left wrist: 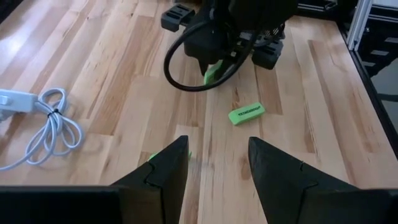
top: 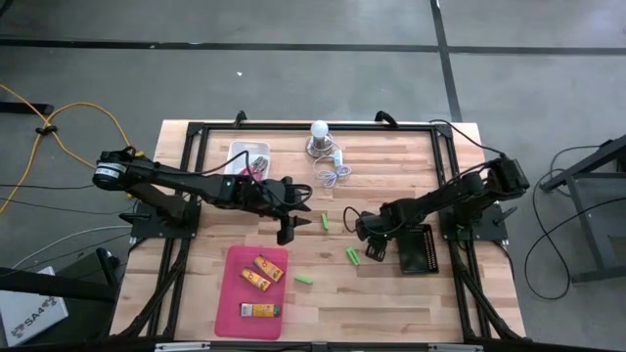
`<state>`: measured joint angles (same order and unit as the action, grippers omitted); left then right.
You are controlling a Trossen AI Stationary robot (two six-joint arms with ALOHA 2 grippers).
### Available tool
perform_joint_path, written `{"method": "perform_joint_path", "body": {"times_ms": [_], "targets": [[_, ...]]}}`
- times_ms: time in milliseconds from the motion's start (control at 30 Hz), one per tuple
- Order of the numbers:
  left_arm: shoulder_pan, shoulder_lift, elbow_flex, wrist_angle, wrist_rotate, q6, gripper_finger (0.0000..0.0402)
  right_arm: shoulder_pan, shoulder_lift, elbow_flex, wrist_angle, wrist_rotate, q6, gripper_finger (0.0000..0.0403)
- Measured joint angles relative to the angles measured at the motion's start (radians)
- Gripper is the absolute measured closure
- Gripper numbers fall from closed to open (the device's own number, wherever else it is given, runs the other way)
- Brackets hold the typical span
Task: Pick & Place School Supplies
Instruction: Put the green eraser into the black bin
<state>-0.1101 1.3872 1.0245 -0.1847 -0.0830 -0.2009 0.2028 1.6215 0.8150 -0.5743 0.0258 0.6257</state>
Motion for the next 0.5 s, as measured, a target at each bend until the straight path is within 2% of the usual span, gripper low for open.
{"method": "perform_joint_path", "body": {"times_ms": [300,500], "targets": [[0.0,0.0,0.0,0.003,0.0,-0.002,0.024,0.0,0.0,0.0,0.005,0.003,-0.025,0.0347],[0.0,0.0,0.0,0.005,0.0,-0.001,0.024,0.0,0.0,0.0,0.011,0.002,-0.045,0.0369]]}}
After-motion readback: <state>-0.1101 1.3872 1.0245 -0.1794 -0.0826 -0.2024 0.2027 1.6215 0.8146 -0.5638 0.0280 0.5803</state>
